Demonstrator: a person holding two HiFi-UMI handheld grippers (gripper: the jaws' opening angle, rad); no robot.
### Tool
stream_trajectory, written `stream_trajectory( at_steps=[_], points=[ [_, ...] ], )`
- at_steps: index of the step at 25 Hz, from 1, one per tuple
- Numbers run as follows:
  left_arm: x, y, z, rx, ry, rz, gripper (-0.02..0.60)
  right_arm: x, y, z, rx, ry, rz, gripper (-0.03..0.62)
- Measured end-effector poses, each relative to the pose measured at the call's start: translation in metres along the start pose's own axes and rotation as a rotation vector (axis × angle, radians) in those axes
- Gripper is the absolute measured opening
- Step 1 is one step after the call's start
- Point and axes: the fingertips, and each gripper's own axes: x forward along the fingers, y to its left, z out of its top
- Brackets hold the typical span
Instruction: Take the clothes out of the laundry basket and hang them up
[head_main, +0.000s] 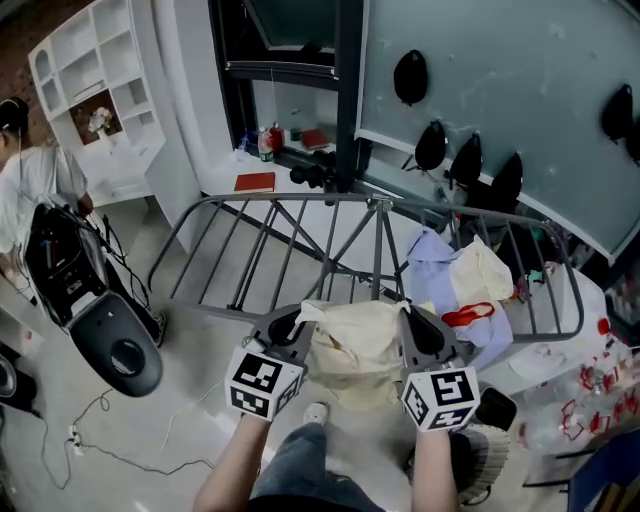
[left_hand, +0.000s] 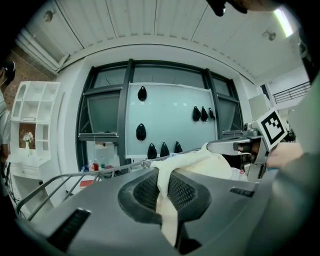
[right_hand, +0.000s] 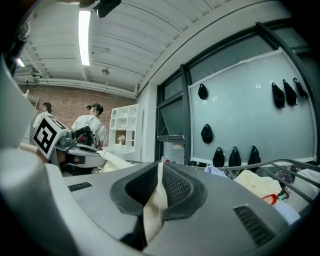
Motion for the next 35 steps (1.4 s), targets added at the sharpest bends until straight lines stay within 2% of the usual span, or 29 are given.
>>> stream_trajectory(
  at_steps=[21,29,35],
  points=[
    [0.196,0.184,0.033,-0.037,-0.011,0.012,0.026,0.249,-0.079,0.026,0.036,0.061,-0.023,0.028],
    [0.251,0.221,0.035,-0.047,-0.002,0.008,0.026,0.31,-0.112,0.033,0.043,0.058,-0.067,0.028],
    [0.278,0.225,0.005,-0.043,0.076,0.004,0.028,0.329,-0.126,0.003,0.038,0.111,-0.1,0.029]
  ],
)
